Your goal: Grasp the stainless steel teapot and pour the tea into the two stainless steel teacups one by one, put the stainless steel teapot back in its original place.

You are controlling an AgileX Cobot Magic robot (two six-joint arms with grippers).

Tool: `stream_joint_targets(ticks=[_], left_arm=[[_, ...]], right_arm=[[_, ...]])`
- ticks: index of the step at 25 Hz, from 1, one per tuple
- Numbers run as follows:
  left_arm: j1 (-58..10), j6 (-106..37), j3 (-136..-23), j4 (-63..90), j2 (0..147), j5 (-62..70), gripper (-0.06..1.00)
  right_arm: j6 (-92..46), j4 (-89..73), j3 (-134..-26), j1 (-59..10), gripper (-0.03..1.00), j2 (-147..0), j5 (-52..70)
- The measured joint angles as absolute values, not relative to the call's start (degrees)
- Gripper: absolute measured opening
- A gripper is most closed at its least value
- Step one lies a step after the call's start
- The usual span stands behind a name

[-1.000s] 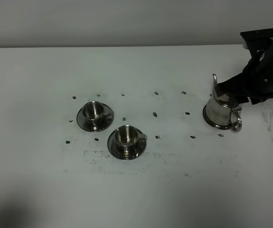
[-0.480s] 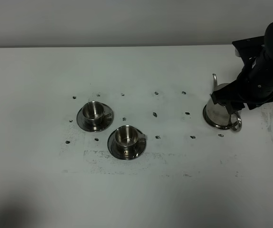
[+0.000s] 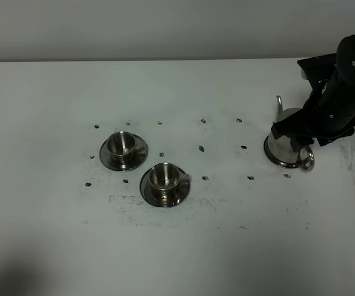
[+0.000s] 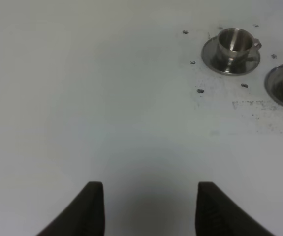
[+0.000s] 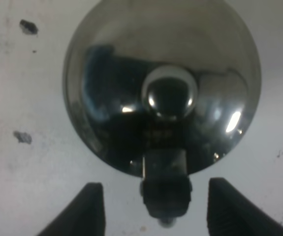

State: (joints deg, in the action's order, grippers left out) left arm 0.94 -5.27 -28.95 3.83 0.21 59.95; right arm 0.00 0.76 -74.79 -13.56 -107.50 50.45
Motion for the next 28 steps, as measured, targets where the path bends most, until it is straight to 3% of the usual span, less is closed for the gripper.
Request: stream_joint_targets(ticks=[20,24,28], left_arm=[[0.94,-5.27,-28.95,3.83,0.21,59.95,0.42],[0.94,-5.27,-28.95,3.83,0.21,59.95,0.42],[0.94,-5.27,-28.95,3.83,0.21,59.95,0.42]], right_arm=[[-1.00,1.01,-74.81,-13.56,0.48,-111.33,48.48],[-1.46,1.01,-74.81,-13.56,0.43,-111.51,48.38],[-2.03,1.12,-74.81,-13.56,0.27,-111.51,48.41]])
